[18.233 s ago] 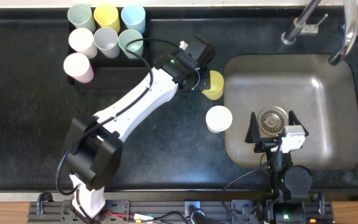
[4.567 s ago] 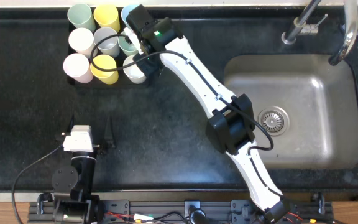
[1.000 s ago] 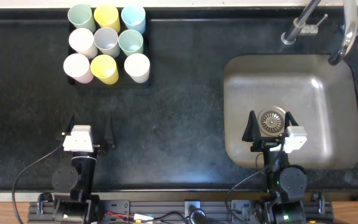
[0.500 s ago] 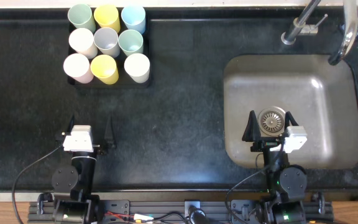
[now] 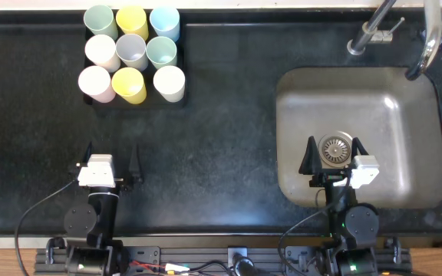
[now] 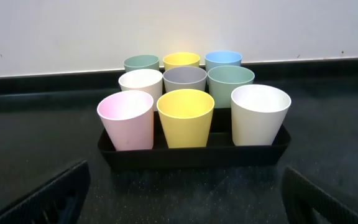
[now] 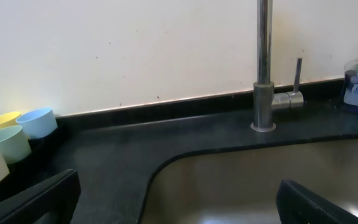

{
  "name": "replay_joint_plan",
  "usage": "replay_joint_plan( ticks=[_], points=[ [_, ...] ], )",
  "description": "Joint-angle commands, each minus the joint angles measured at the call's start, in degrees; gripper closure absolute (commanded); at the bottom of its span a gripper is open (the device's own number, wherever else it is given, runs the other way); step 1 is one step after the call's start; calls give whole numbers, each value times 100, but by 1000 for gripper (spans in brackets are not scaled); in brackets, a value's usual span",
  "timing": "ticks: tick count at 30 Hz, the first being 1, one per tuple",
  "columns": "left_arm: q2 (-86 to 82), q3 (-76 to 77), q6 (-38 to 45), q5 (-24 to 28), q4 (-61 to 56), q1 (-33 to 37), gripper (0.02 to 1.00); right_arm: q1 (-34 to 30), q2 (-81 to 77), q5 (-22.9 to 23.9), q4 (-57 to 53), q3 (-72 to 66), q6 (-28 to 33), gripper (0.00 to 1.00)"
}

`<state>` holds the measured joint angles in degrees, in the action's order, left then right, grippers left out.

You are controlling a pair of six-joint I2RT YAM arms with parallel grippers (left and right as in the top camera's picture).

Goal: Store Cups

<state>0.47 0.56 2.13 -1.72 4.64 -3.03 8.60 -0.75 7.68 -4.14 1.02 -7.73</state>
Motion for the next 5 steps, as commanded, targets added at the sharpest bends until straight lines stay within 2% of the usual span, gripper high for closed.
replay_joint_plan(
  ticks=[1, 5],
  points=[
    [-35, -13, 109, 39, 0, -4, 20, -37, 55, -37, 31, -74, -42, 5],
    [-35, -11, 107, 39, 0, -4, 20, -37, 55, -37, 31, -74, -44, 3]
  ],
)
